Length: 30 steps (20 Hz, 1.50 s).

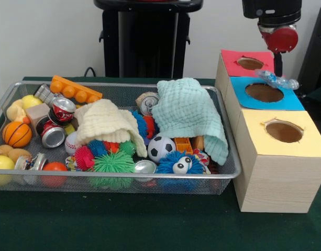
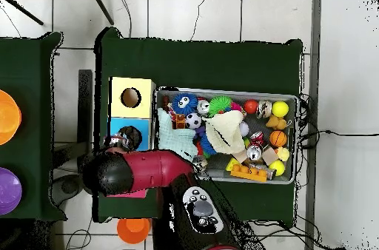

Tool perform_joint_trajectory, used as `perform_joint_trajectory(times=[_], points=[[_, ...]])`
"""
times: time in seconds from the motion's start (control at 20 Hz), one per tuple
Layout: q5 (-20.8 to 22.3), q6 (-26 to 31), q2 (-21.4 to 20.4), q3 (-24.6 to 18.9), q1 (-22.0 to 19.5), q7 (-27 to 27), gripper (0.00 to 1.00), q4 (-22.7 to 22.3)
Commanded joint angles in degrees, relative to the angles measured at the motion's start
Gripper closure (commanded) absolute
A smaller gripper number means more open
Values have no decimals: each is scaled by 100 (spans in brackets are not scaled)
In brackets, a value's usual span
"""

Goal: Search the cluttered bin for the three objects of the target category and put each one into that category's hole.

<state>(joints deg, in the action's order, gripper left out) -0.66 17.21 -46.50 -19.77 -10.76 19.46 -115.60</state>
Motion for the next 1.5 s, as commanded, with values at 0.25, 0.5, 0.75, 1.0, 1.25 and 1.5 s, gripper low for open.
perform_joint_trajectory(times=[0.25, 0.5, 0.75, 1.0, 1.25, 1.5], points=[[336, -229, 263, 652, 320, 1457, 100, 432], [434, -355, 228, 1024, 514, 1441, 100, 558], [469, -320, 225, 1277, 658, 1412, 100, 674], [555, -500, 252, 1295, 600, 1384, 100, 722], [550, -479, 406, 1189, 502, 1331, 100, 777], [482, -407, 715, 868, 260, 1226, 100, 741]])
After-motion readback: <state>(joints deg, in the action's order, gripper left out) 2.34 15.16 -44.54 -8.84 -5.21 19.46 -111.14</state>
